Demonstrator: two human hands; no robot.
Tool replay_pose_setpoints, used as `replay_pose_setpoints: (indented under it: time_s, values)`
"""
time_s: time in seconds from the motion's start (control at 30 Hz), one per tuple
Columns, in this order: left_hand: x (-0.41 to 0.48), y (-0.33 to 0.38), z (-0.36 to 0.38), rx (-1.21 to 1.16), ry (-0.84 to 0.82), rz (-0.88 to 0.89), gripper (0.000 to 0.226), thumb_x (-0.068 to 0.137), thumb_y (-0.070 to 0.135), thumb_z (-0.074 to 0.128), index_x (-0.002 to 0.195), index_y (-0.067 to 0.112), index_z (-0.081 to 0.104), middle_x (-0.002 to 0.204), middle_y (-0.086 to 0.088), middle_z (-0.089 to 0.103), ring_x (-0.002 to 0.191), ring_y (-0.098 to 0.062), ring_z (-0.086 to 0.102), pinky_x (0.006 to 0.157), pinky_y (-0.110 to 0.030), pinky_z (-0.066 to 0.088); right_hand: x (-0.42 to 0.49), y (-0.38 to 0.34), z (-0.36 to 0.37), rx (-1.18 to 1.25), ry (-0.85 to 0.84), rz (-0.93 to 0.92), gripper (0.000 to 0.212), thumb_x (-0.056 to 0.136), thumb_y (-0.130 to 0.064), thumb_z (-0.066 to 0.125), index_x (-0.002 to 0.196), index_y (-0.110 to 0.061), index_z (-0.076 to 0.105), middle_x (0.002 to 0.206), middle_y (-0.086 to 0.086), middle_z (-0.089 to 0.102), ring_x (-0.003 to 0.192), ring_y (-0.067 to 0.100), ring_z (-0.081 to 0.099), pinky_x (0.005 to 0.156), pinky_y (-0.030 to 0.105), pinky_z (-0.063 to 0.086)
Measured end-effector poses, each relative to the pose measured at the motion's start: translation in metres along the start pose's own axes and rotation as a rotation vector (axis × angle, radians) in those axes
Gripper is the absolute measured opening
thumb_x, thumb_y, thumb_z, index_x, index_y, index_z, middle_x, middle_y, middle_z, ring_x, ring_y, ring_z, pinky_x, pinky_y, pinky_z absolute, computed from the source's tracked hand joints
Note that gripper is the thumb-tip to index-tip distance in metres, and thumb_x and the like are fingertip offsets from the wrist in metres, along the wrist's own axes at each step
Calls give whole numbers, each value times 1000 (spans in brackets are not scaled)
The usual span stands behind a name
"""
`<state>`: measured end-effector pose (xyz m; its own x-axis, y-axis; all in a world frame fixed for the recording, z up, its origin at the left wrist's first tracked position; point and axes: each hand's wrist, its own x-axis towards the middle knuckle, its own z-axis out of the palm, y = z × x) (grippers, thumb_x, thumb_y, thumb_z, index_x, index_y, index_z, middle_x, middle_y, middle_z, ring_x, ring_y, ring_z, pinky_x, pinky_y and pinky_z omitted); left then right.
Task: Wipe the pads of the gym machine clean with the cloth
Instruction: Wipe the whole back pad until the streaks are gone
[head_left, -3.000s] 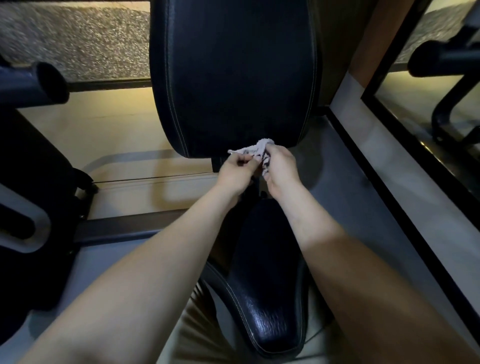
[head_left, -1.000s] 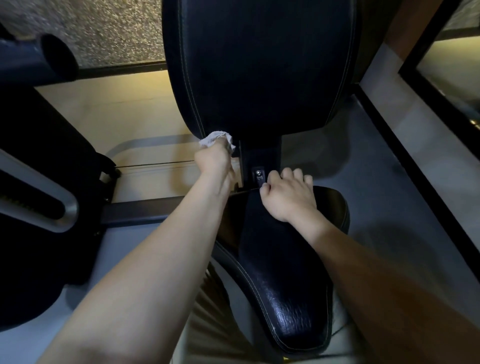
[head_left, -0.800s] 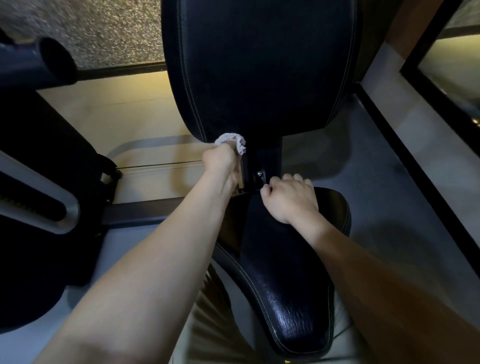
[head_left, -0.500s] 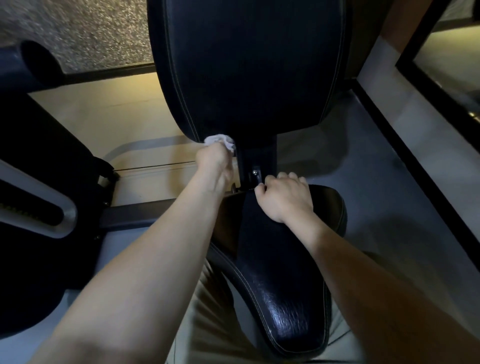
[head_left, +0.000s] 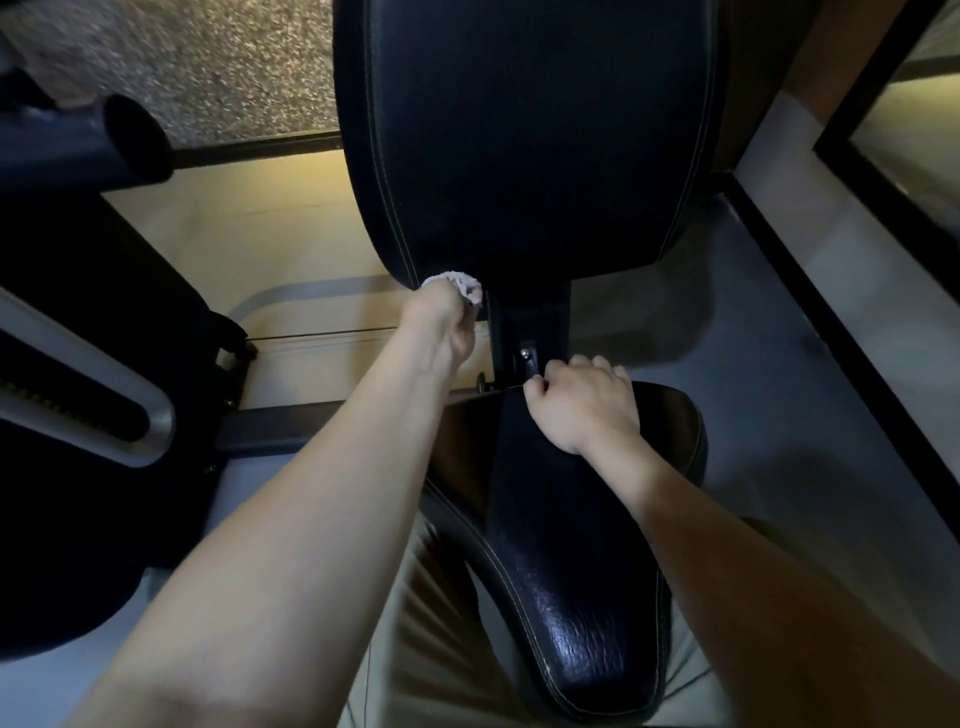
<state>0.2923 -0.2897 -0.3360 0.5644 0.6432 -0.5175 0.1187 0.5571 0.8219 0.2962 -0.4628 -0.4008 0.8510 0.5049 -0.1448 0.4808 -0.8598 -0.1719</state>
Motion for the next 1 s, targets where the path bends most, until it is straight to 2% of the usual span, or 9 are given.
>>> replay_pose_setpoints:
  time_s: [0.07, 0.13, 0.2, 0.27, 0.37, 0.6, 0.73, 0.9, 1.0]
  values:
    - [0, 5, -10, -36, 6, 84, 49, 89, -15, 17, 59, 4, 51, 43, 0, 49, 47, -12, 42, 54, -18, 32, 0, -2, -2, -7, -6, 2, 55, 98, -48, 21, 114, -19, 65, 116, 9, 62, 111, 30, 51, 98, 45, 39]
    - [-8, 5, -24, -11, 87, 152, 29, 97, -3, 30, 81, 3, 54, 56, -1, 56, 47, -10, 48, 51, -18, 37, -1, -3, -1, -12, -11, 3, 54, 98, -47, 21, 114, -19, 65, 116, 9, 62, 112, 30, 51, 99, 45, 39]
    - [-24, 0, -34, 162, 284, 424, 5, 96, 12, 57, 100, 13, 54, 85, 3, 65, 63, -1, 60, 59, -14, 49, -2, -1, 0, -11, -1, 6, 54, 99, -47, 21, 114, -19, 65, 116, 9, 63, 111, 29, 52, 99, 45, 39]
    - [-32, -5, -32, 329, 366, 793, 27, 90, 14, 69, 110, 14, 51, 112, -3, 56, 86, -1, 59, 75, -8, 49, -1, 2, 1, -3, 8, 8, 54, 99, -47, 22, 114, -19, 65, 115, 8, 63, 111, 29, 52, 99, 45, 39]
    - [-27, -2, -23, 583, 337, 1071, 19, 88, 4, 64, 105, 3, 55, 115, -11, 48, 92, -15, 54, 83, -14, 46, 0, 1, -1, 2, -5, -6, 53, 100, -48, 22, 116, -20, 64, 117, 9, 62, 112, 30, 51, 99, 44, 38]
    - [-19, -15, -32, 881, 208, 1032, 13, 85, -4, 59, 93, 5, 54, 101, -9, 51, 80, -13, 45, 74, -29, 45, -2, 3, 1, 0, -7, -2, 53, 100, -48, 23, 117, -21, 65, 119, 9, 62, 113, 29, 51, 100, 44, 38]
    - [-27, 26, -32, 817, 225, 1200, 33, 88, 6, 59, 119, 8, 51, 116, -9, 50, 94, -4, 43, 82, -9, 42, -1, 0, -2, 5, 7, -9, 53, 100, -48, 23, 116, -20, 65, 119, 9, 63, 113, 29, 52, 100, 44, 37]
    - [-18, 30, -32, 931, 234, 1266, 14, 89, 9, 59, 101, 2, 57, 114, -14, 50, 91, -16, 49, 78, -14, 39, -3, 2, -2, 5, 13, -5, 53, 100, -47, 24, 116, -19, 66, 119, 11, 63, 113, 31, 52, 99, 45, 38]
    - [-14, -2, -45, 1043, 153, 1181, 10, 89, 9, 61, 97, 3, 59, 107, -14, 51, 87, -23, 53, 79, -37, 51, -5, 0, -1, 5, 5, -10, 53, 101, -47, 24, 117, -19, 65, 120, 10, 63, 114, 30, 52, 99, 45, 38]
